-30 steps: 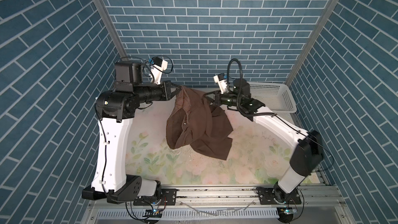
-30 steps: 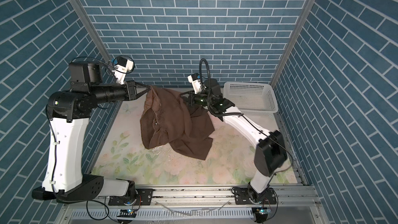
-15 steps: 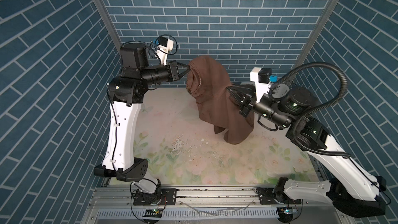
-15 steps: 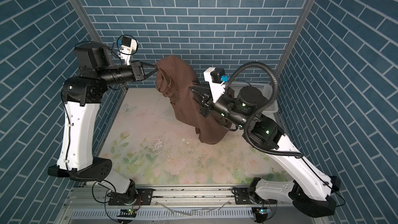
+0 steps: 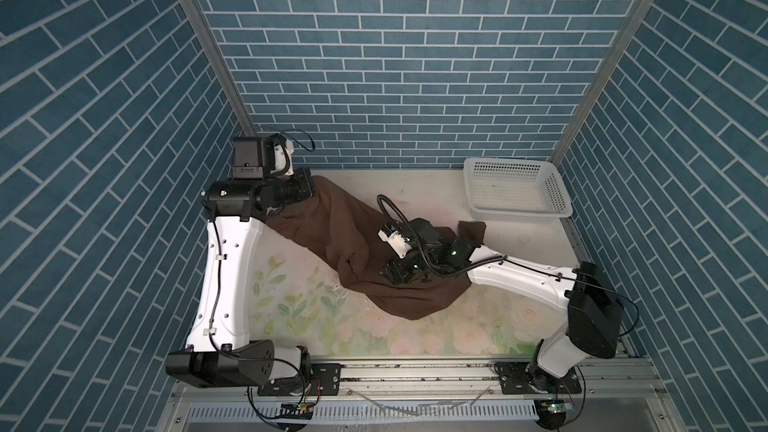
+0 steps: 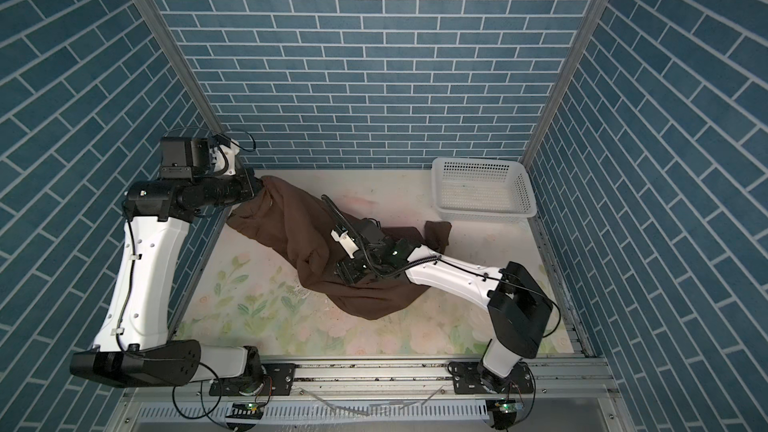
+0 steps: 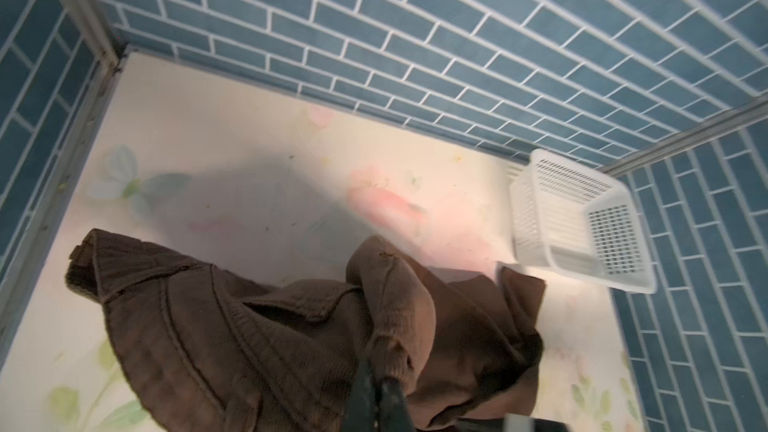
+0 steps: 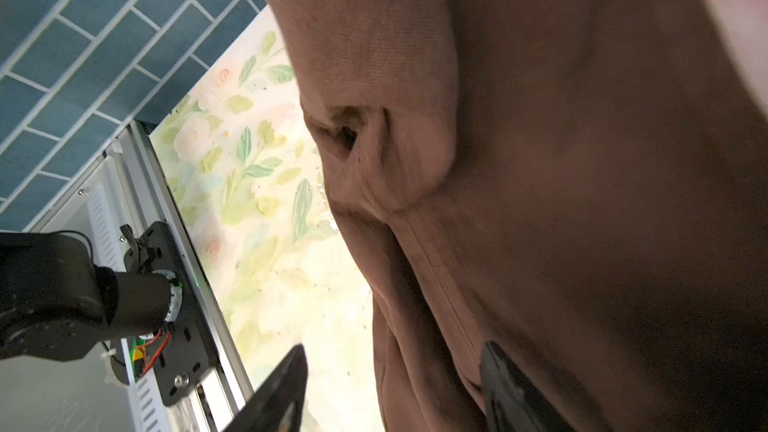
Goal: Fold and stack the trousers
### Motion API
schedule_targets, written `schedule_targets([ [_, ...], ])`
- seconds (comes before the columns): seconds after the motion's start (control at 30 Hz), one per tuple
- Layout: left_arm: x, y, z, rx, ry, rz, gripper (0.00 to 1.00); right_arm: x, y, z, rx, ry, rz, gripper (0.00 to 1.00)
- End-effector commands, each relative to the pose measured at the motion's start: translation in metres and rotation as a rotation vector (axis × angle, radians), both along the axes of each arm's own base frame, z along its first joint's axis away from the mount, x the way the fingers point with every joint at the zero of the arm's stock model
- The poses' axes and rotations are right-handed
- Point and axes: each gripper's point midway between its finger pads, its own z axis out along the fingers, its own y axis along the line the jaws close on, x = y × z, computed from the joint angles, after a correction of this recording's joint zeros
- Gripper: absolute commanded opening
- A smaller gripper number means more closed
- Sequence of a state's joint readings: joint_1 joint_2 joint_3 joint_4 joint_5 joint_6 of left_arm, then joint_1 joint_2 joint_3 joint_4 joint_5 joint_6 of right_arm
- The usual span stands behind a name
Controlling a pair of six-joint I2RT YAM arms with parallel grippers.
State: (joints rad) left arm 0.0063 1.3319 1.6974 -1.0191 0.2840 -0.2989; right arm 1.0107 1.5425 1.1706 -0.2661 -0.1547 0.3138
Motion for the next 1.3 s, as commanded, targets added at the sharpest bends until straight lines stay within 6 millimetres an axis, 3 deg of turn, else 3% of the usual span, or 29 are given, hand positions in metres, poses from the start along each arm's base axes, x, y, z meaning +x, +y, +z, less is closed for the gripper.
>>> schedule_targets([
  [0.0,-0.006,0.020,0.002,0.084,-0.078,0.075,0.00,0.027,-0.059,0.027,-0.001,-0.104,-0.187,0.68],
  [0.1,-0.016,0.028,-0.014,0.118,-0.050,0.099,0.00,0.049,-0.116,-0.002,-0.086,-0.056,-0.338,0.67],
  [0.17,-0.024,0.035,-0.020,0.157,-0.028,0.120,0.00,0.061,-0.145,-0.017,-0.137,-0.049,-0.404,0.67],
  [0.23,-0.033,0.044,-0.023,0.195,-0.008,0.155,0.00,0.071,-0.161,-0.030,-0.175,-0.045,-0.435,0.68],
  [0.37,-0.052,0.060,-0.020,0.254,-0.004,0.203,0.00,0.090,-0.167,-0.055,-0.244,0.006,-0.445,0.69],
  [0.57,-0.067,0.071,-0.015,0.298,0.009,0.228,0.00,0.107,-0.148,-0.106,-0.283,0.131,-0.400,0.67],
  [0.67,-0.070,0.075,-0.012,0.312,0.007,0.244,0.00,0.121,-0.149,-0.122,-0.299,0.145,-0.422,0.65],
  [0.73,-0.071,0.077,-0.010,0.312,0.008,0.256,0.00,0.127,-0.150,-0.124,-0.287,0.155,-0.435,0.47],
  [0.77,-0.072,0.076,-0.008,0.306,0.005,0.257,0.00,0.132,-0.153,-0.121,-0.280,0.157,-0.450,0.29],
  [0.8,-0.072,0.076,-0.004,0.302,-0.001,0.255,0.00,0.136,-0.156,-0.113,-0.269,0.152,-0.465,0.14],
  [0.87,-0.072,0.075,0.006,0.293,-0.018,0.258,0.00,0.141,-0.164,-0.088,-0.251,0.108,-0.491,0.00],
  [0.97,-0.074,0.067,0.029,0.241,-0.075,0.248,0.00,0.146,-0.191,-0.031,-0.263,-0.032,-0.577,0.00],
  [1.1,-0.078,0.054,0.070,0.173,-0.193,0.216,0.00,0.136,-0.247,0.067,-0.263,-0.245,-0.761,0.00],
  [1.27,-0.092,0.036,0.124,0.091,-0.354,0.156,0.00,0.085,-0.309,0.183,-0.147,-0.475,-0.937,0.00],
])
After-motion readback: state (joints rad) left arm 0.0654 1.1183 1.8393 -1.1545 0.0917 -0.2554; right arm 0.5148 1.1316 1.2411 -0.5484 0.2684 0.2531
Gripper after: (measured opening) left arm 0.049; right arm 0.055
